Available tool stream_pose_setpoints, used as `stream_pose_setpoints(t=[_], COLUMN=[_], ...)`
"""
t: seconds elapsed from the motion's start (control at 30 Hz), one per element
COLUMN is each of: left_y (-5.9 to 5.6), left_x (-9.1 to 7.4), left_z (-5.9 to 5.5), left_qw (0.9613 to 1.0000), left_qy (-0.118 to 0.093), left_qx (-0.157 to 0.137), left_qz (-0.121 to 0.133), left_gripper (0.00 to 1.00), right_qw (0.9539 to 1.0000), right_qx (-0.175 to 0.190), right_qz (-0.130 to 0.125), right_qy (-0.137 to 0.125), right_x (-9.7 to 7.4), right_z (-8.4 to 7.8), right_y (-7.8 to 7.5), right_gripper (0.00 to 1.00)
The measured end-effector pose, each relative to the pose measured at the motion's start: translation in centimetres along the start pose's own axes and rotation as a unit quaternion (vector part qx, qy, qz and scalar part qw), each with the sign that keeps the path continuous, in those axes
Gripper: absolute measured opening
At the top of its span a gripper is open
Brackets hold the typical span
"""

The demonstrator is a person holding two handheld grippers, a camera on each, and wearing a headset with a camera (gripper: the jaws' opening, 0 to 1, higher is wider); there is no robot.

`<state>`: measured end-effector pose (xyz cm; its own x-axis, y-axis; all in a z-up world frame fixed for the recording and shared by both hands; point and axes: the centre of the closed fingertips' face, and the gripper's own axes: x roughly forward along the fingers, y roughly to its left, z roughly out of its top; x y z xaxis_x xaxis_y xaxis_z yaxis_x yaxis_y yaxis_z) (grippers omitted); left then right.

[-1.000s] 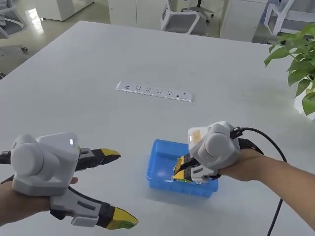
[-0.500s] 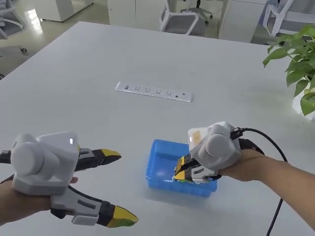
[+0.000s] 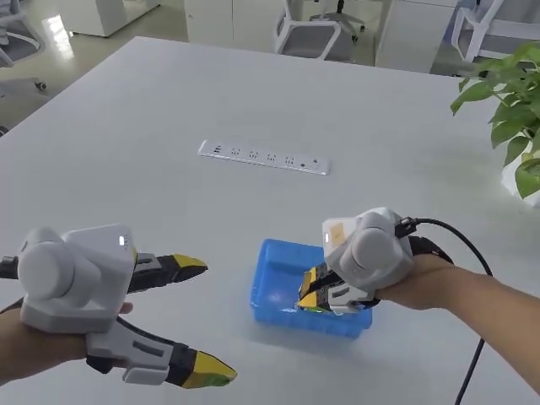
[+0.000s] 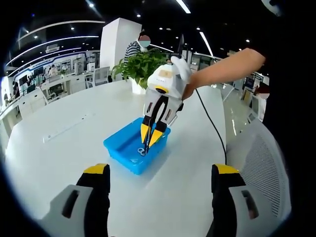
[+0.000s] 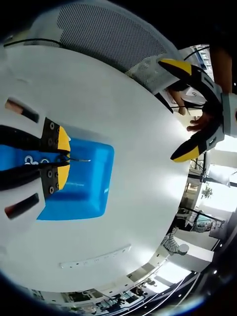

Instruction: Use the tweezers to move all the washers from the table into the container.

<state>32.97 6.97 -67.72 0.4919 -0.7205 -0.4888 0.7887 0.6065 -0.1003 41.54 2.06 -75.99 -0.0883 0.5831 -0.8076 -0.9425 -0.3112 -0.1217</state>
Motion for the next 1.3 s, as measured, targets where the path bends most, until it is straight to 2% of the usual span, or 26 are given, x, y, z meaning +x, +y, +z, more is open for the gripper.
stream_pose_setpoints(t=[0.2,0.4,0.63,0.87,1.0,1.1,1.3], left_y=[0.4,0.8,0.9,0.1,0.0,-0.3,-1.2], left_x=[0.1,0.5,1.4,1.9,2.2,2.4,3.0], left_z=[0.1,1.0,2.3,3.4,3.8,4.4,5.0], left_qw=[1.0,0.9997,0.9986,0.9977,0.9968,0.9965,0.9952], left_qy=[-0.002,-0.004,0.007,0.006,0.014,0.007,0.004], left_qx=[0.004,0.022,0.052,0.067,0.078,0.083,0.095], left_qz=[0.001,0.006,0.006,-0.005,0.001,-0.004,-0.022], left_gripper=[0.87,0.75,0.58,0.53,0.44,0.41,0.33], right_qw=[1.0,0.9999,0.9997,0.9997,0.9997,0.9996,0.9998], right_qx=[-0.004,-0.006,-0.008,-0.005,-0.008,-0.011,-0.01], right_qz=[-0.005,-0.012,-0.02,-0.019,-0.019,-0.019,-0.01], right_qy=[0.0,-0.005,-0.009,-0.013,-0.017,-0.019,-0.014], right_x=[-0.3,-1.1,-2.5,-3.7,-4.4,-4.7,-4.5], right_z=[0.2,0.8,1.8,3.0,3.8,4.4,4.4], right_y=[-0.2,-0.2,-0.1,0.7,1.5,2.3,3.8], right_gripper=[0.08,0.07,0.06,0.06,0.06,0.06,0.06])
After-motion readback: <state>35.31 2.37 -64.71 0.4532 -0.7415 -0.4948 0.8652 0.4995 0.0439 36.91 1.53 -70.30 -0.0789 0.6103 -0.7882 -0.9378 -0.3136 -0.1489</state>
